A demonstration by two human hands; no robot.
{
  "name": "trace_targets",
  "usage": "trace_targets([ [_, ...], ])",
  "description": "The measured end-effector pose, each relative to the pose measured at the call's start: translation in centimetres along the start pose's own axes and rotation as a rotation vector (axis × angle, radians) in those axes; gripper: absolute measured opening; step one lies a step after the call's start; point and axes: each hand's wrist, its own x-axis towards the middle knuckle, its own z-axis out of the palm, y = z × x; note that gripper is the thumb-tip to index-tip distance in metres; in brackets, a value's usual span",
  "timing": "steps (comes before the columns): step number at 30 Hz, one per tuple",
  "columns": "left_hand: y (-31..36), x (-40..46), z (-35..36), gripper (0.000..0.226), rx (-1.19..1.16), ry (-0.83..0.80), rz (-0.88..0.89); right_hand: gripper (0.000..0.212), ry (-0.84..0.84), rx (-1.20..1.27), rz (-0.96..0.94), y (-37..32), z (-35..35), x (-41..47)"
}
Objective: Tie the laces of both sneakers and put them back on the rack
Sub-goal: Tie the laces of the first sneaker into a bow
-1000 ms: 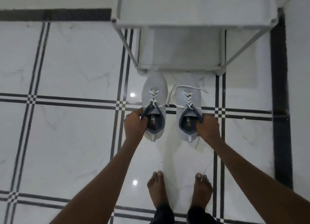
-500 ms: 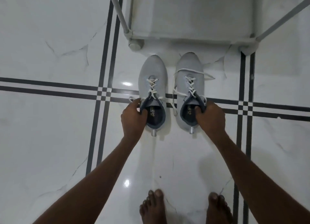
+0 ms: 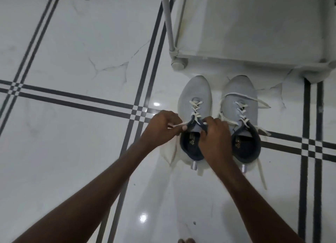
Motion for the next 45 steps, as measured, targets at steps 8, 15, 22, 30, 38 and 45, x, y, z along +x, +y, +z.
trace_targets([
  [8,-1.0,-1.5,-1.6,0.03,0.063,-0.02,-0.151,0.02,-0.045,0.179,-0.106,-1.9,1.7,2.0],
  [15,-3.0,-3.3,-6.6,0.016,-0.067,0.077,-0.255,0.01,-0.216,0.272,-0.126,-4.3,0.8,4.2],
  [22,-1.9,-1.9,-9.8,0.016,0.045,0.0,-0.209,0.021,-0.395,0.258,-0.179,-5.5,-1.1,6.7],
  [30,-6.5,-3.1,-9.2,0.025,0.487,0.059,-0.149,0.019,-0.232,-0.085,-0.12,-3.3,-0.2,5.4],
  [38,-6.4,-4.7,-7.3,0.038,0.534,0.346,-0.396,0.031,0.17,0.029,-0.094,-3.2,1.7,2.6],
  [45,-3.7,-3.3,-4.4,0.06,-0.621,0.2,-0.911,0.03,-0.2,0.626,0.491,-5.9,2.4,4.0],
])
